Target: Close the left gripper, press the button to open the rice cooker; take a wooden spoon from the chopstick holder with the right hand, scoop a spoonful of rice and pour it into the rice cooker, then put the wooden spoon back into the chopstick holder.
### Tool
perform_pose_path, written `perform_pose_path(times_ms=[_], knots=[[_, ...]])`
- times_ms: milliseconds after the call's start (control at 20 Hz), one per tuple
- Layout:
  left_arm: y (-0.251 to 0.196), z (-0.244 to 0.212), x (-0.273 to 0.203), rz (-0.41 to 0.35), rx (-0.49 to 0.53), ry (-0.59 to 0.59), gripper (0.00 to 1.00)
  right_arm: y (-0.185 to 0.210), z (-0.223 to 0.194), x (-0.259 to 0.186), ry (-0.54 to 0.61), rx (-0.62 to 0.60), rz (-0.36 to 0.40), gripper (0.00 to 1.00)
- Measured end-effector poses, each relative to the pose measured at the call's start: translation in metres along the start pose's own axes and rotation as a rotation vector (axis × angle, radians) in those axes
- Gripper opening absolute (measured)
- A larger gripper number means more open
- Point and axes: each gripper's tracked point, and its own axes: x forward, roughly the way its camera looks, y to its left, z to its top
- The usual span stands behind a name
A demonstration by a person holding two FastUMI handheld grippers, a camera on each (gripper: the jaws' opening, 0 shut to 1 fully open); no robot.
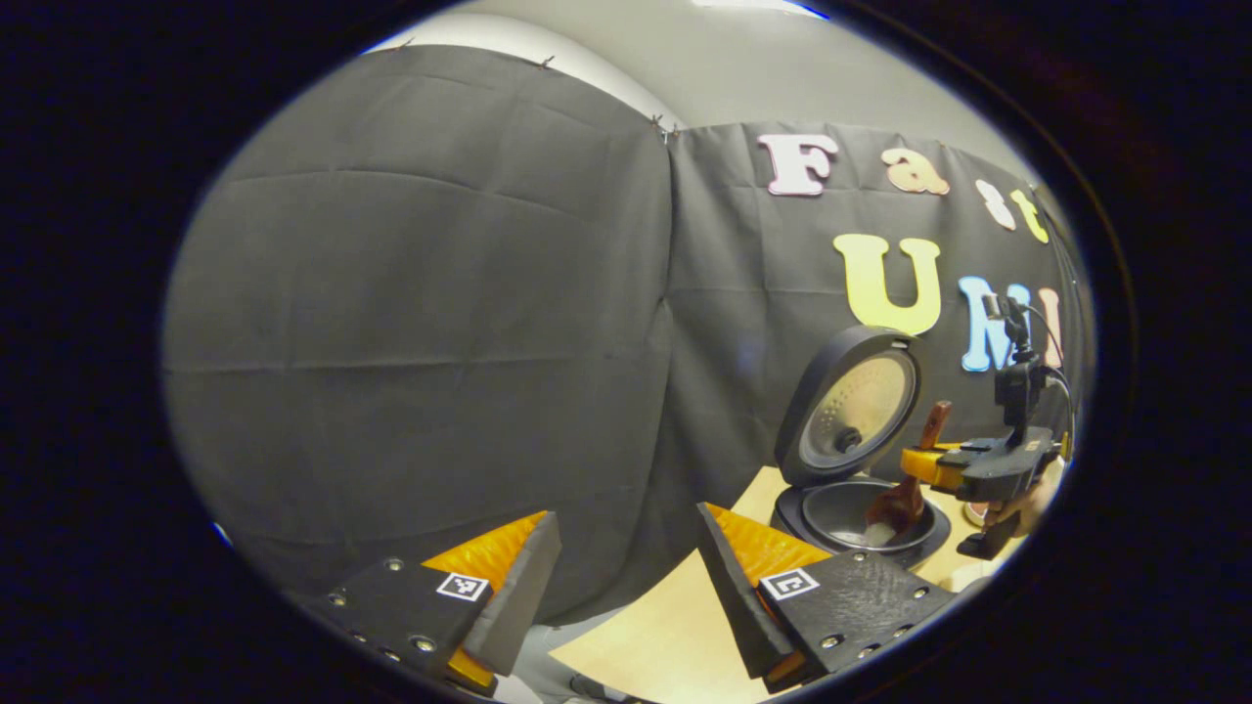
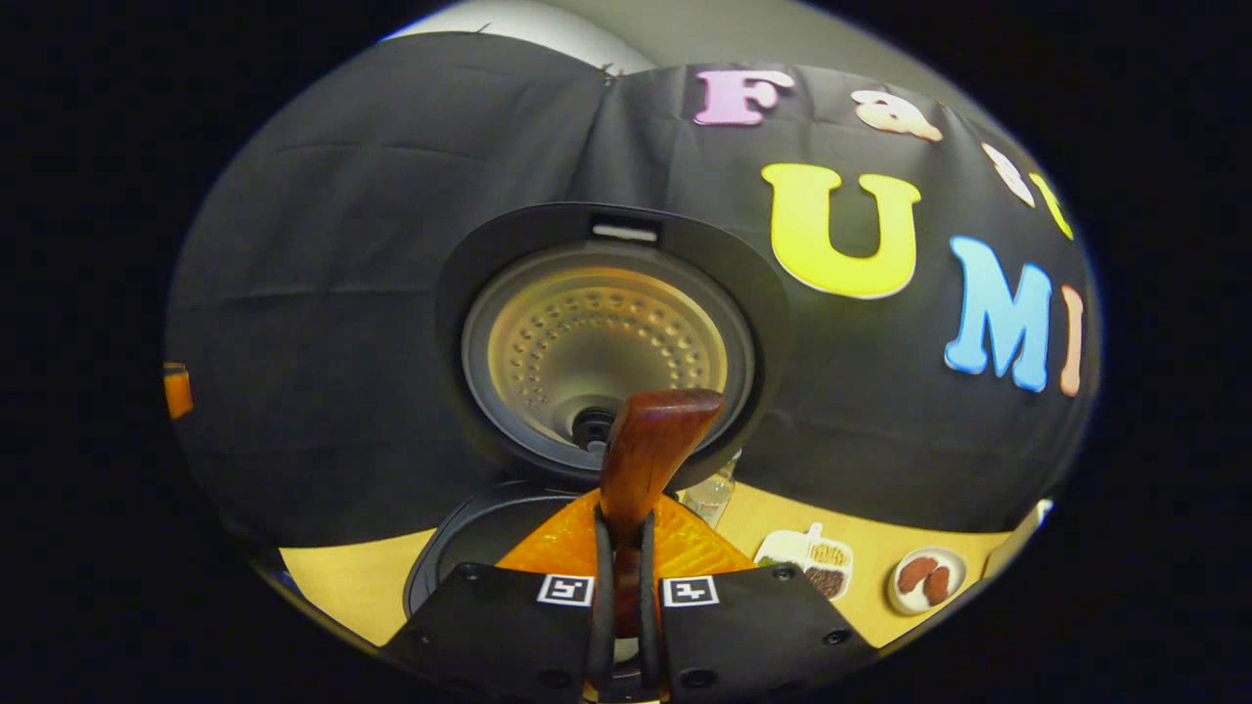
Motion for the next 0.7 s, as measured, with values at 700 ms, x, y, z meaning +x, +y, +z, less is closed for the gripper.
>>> perform_pose_path(times_ms=[700], knots=[[0.002, 0.004, -0.003, -0.003, 0.007, -0.024, 0.84, 0.027, 0.018, -0.021, -0.11, -0.356, -0.007, 0.12]])
